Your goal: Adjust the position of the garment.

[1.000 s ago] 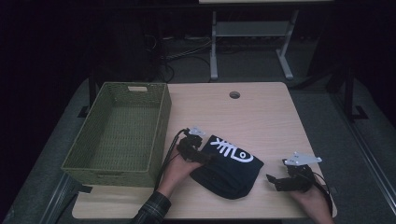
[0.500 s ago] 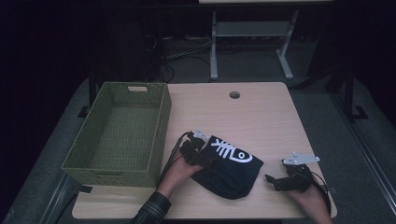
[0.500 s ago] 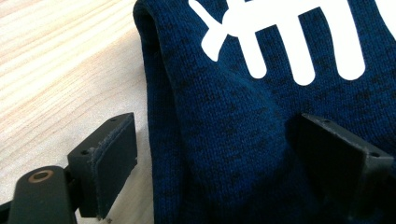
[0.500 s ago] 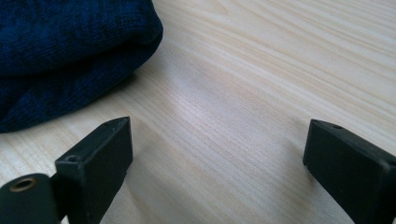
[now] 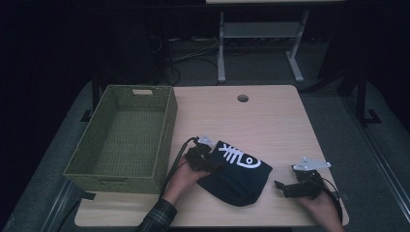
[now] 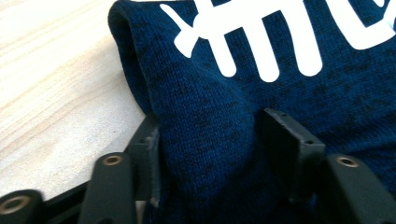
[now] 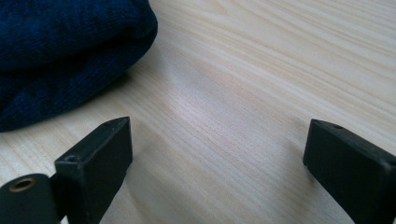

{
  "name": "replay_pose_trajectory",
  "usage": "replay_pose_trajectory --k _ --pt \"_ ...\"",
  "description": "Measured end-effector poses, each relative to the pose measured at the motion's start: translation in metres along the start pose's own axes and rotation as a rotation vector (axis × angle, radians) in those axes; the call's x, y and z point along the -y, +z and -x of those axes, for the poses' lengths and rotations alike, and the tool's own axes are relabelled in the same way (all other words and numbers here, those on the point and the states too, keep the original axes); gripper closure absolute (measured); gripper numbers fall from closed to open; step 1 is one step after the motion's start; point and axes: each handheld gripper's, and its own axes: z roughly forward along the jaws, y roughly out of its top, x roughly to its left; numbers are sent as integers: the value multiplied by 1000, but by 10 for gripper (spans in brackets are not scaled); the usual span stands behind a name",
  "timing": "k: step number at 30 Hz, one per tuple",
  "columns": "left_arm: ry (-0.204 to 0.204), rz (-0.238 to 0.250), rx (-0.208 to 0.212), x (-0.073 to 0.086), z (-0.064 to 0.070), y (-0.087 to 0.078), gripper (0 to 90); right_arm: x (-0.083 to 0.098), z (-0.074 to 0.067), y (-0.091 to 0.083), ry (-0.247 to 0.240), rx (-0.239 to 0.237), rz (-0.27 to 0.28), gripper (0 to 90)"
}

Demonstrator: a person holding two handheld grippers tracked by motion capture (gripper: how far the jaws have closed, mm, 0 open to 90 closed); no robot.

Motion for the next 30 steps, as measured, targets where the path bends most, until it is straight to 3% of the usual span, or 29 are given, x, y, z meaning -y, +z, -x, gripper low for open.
replay_pose_trajectory --k 7,14,22,30 --pt "-11 -21 13 -2 2 0 575 0 0 0 0 0 0 78" --pt "-54 -25 46 -3 -2 0 688 0 0 0 0 -1 0 78" --pt "-71 -16 61 -5 0 -8 718 0 0 0 0 0 0 78" --pt "-57 2 59 -12 7 -19 718 0 0 0 0 -1 0 78"
